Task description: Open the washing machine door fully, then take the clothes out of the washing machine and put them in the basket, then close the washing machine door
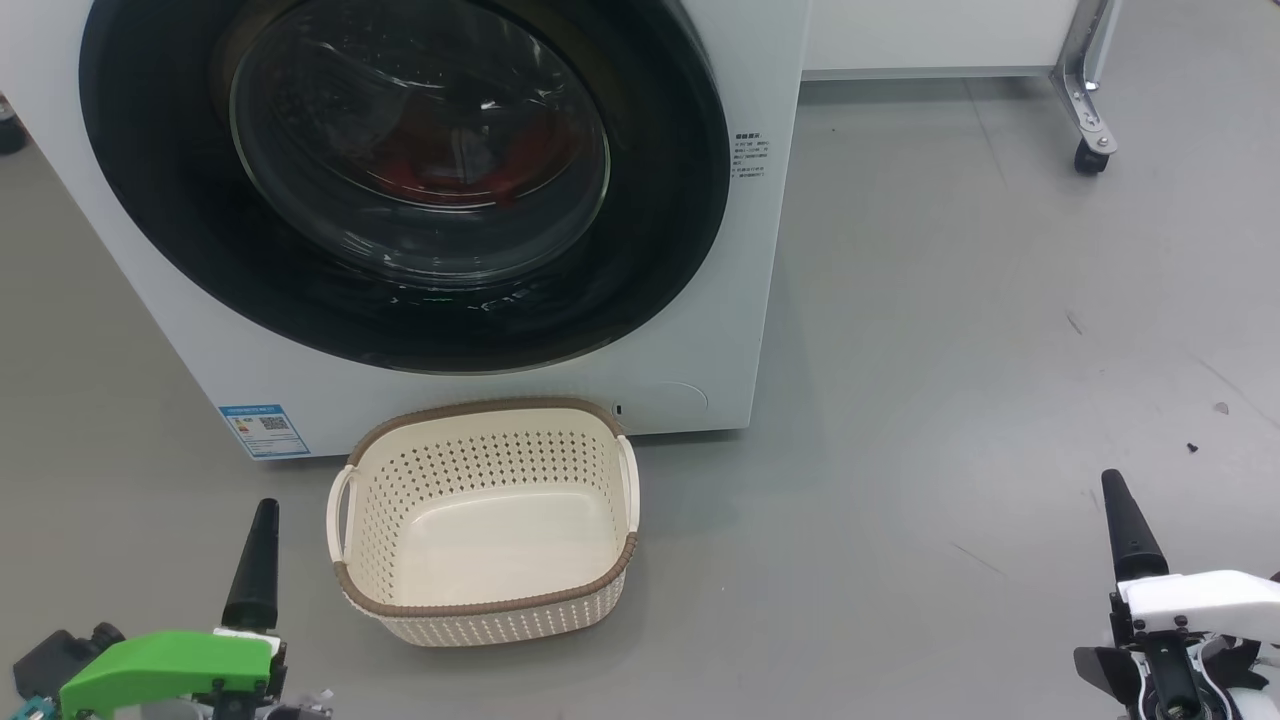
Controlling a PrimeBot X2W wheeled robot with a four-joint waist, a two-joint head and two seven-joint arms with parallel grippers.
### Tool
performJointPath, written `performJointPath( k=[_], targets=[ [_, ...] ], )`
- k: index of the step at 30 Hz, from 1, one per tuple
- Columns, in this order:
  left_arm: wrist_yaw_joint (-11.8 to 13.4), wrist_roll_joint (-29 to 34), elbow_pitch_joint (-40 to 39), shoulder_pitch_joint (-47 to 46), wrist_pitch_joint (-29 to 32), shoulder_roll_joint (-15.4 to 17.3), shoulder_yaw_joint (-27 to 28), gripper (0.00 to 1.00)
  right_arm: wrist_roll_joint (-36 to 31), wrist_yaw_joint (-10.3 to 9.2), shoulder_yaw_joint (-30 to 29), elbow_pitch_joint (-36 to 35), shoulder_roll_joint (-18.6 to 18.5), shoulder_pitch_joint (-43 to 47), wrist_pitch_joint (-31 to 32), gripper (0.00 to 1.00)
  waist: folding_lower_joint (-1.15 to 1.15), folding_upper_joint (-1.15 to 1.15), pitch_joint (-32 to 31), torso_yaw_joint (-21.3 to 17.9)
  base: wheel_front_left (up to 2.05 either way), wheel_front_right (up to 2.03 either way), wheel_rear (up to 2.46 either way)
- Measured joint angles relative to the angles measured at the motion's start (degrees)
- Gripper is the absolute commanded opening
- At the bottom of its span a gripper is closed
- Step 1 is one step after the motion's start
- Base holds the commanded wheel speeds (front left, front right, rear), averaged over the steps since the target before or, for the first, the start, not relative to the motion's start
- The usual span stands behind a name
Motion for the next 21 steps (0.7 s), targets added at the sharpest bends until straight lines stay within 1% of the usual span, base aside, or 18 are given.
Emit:
performJointPath(
  k=[5, 7, 10, 11, 16, 19, 21],
  targets=[
    [0.0, 4.9, -0.8, -0.2, -1.0, 1.1, -1.2, 1.0, -5.7, -0.05, 1.2, -0.3, -1.2, -0.1, -1.0, 1.0, 0.0, 0.0, 0.0, 0.0, 0.0, 0.0, 0.0],
    [0.0, 7.6, -0.9, -0.3, -1.4, 1.6, -1.7, 1.0, -7.9, -0.54, 1.8, -0.5, -1.4, -0.4, -1.4, 1.0, 0.0, 0.0, 0.0, 0.0, 0.0, 0.0, 0.0],
    [0.0, 11.2, -1.0, -0.3, -1.9, 2.1, -2.6, 1.0, -11.7, -0.63, 2.4, -1.0, -2.0, -0.8, -1.9, 1.0, 0.0, 0.0, 0.0, 0.0, 0.0, 0.0, 0.0],
    [0.0, 11.8, -1.1, -0.4, -2.0, 2.1, -2.7, 1.0, -12.9, -1.11, 2.6, -1.2, -2.1, -1.0, -2.1, 1.0, 0.0, 0.0, 0.0, 0.0, 0.0, 0.0, 0.0],
    [1.0, 18.3, -1.8, -1.0, -3.0, 2.8, -3.9, 1.0, -18.9, -2.04, 4.1, -1.8, -2.9, -1.3, -3.0, 1.0, 0.0, 0.0, 0.0, 0.0, 0.0, 0.0, 0.0],
    [1.6, 22.0, -2.3, -1.3, -3.5, 3.1, -4.5, 1.0, -22.0, -2.15, 5.2, -1.8, -3.1, -1.3, -3.5, 1.0, 0.0, 0.0, 0.0, 0.1, 0.0, 0.0, 0.0],
    [1.9, 23.0, -2.5, -1.3, -3.7, 3.1, -4.7, 1.0, -23.1, -2.5, 5.5, -1.8, -3.1, -1.3, -3.8, 1.0, 0.0, 0.0, 0.0, 0.1, 0.0, 0.0, 0.0]
  ],
)
